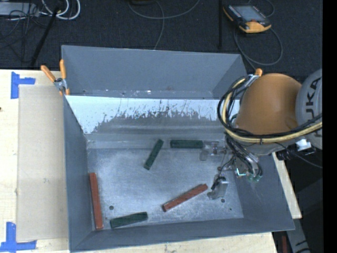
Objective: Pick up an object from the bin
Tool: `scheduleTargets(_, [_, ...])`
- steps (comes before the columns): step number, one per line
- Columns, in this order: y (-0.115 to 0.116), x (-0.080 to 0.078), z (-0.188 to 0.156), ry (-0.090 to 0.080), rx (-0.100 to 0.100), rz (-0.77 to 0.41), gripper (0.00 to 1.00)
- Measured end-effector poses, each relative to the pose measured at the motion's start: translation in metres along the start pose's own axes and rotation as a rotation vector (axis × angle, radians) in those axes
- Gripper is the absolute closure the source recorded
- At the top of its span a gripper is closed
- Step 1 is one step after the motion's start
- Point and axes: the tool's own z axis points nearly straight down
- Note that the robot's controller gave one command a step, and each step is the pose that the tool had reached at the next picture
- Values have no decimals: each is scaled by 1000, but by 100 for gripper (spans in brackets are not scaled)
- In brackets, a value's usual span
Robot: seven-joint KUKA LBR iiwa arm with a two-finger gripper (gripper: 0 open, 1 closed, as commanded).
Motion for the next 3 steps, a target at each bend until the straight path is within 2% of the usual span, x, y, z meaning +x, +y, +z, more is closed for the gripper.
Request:
scheduleTargets(1, [21, 12, 114, 0, 0, -176, 0])
scheduleTargets(2, [33, 5, 132, -6, 1, -231, 0])
scheduleTargets(3, [32, 5, 131, -7, 1, -231, 100])
